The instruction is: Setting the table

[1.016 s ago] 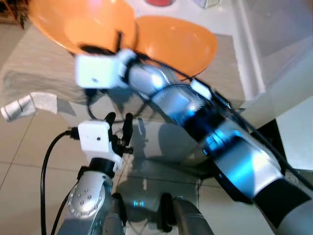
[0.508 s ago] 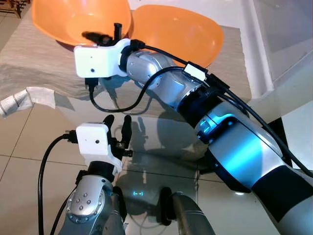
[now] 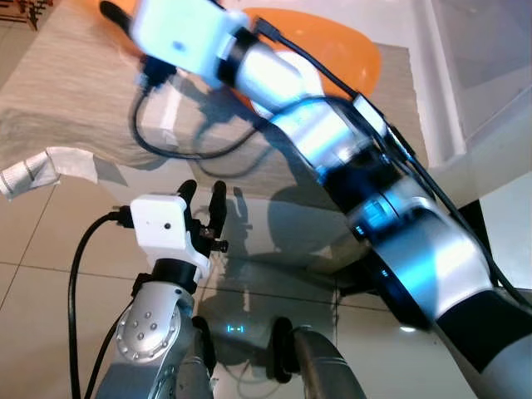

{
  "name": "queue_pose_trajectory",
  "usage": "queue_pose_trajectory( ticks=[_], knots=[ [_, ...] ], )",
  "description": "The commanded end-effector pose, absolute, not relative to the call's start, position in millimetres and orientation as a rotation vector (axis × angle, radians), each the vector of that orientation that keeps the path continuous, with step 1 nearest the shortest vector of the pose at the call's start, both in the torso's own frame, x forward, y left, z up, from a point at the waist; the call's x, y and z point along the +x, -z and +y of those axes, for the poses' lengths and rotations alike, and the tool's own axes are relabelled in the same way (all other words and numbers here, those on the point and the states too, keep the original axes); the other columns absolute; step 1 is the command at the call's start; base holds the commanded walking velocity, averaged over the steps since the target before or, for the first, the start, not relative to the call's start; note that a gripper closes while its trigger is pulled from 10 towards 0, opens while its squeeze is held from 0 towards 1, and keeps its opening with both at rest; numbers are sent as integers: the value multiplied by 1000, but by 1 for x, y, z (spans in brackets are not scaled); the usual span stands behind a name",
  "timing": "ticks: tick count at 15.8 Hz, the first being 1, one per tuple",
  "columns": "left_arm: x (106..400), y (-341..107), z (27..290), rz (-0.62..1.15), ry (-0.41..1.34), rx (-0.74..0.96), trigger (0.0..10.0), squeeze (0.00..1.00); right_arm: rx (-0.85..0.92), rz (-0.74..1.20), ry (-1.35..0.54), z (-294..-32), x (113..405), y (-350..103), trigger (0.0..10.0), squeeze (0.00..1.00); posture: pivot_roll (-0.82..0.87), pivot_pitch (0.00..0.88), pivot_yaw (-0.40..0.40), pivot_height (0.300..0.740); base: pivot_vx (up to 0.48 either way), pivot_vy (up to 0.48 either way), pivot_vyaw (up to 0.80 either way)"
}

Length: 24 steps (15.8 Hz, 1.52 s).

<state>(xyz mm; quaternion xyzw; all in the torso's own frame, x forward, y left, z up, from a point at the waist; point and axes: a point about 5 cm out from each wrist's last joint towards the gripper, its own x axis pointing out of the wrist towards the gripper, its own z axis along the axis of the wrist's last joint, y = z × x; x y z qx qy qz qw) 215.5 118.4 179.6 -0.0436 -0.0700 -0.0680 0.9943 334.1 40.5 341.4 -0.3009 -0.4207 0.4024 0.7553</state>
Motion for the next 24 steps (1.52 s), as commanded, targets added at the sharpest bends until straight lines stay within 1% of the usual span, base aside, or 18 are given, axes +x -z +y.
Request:
queue_pose_trajectory(
  ticks=[1, 3, 5, 7, 8, 9, 10, 11, 12, 13, 14, 17, 19, 20, 21, 22, 24],
  knots=[
    [216, -177, 117, -131, 154, -97, 10000, 0, -652, -922, -933, 32, 328, -338, 10000, 973, -33, 274, -66, 740, 0, 0, 0],
    [218, -177, 116, -136, 162, -98, 10000, 0, -702, -865, -945, 19, 330, -319, 10000, 835, -35, 268, -62, 740, 0, 0, 0],
    [219, -178, 116, -140, 165, -96, 10000, 0, -713, -814, -922, 7, 333, -310, 10000, 824, -36, 263, -59, 740, 0, 0, 0],
    [220, -178, 117, -143, 167, -93, 10000, 0, -584, -753, -862, -9, 336, -308, 10000, 761, -33, 262, -56, 740, 0, 0, 0],
    [220, -178, 118, -145, 167, -93, 10000, 0, -489, -729, -846, -17, 335, -310, 10000, 620, -35, 263, -53, 740, 0, 0, 0],
    [221, -178, 118, -146, 167, -93, 10000, 0, -401, -710, -825, -23, 336, -312, 10000, 557, -35, 263, -53, 740, 0, 0, 0],
    [221, -178, 118, -146, 168, -92, 10000, 0, -254, -662, -775, -37, 338, -313, 10000, 486, -37, 265, -53, 740, 0, 0, 0],
    [221, -178, 118, -145, 169, -92, 10000, 0, -114, -548, -648, -60, 348, -306, 10000, 431, -41, 266, -52, 740, 0, 0, 0],
    [221, -178, 119, -144, 169, -91, 10000, 0, -68, -490, -569, -74, 351, -299, 10000, 447, -45, 267, -52, 740, 0, 0, 0],
    [220, -177, 120, -142, 172, -90, 10000, 0, -17, -413, -450, -94, 353, -284, 10000, 1000, -53, 269, -51, 740, 0, 0, 0],
    [221, -177, 120, -141, 177, -88, 10000, 0, 15, -353, -358, -109, 350, -271, 10000, 1000, -56, 268, -51, 740, 0, 0, 0],
    [222, -178, 120, -149, 191, -90, 10000, 0, 128, -267, -252, -120, 340, -261, 10000, 1000, -67, 267, -47, 740, 0, 0, 0],
    [221, -180, 117, -161, 230, -92, 10000, 0, 246, -190, -163, -127, 335, -256, 10000, 1000, -72, 267, -44, 740, 0, 0, 0],
    [221, -181, 116, -164, 241, -89, 10000, 0, 262, -173, -151, -128, 335, -255, 10000, 969, -73, 267, -43, 740, 0, 0, 0],
    [222, -182, 116, -169, 256, -90, 10000, 0, 316, -126, -145, -128, 334, -250, 10000, 0, -74, 266, -43, 740, 0, 0, 0],
    [222, -183, 116, -175, 265, -93, 10000, 0, 391, -51, -109, -127, 334, -242, 10000, 0, -73, 266, -43, 740, 0, 0, 0],
    [222, -184, 115, -181, 272, -96, 10000, 0, 423, 3, -61, -129, 335, -238, 10000, 0, -72, 266, -42, 740, 0, 0, 0]
  ],
)
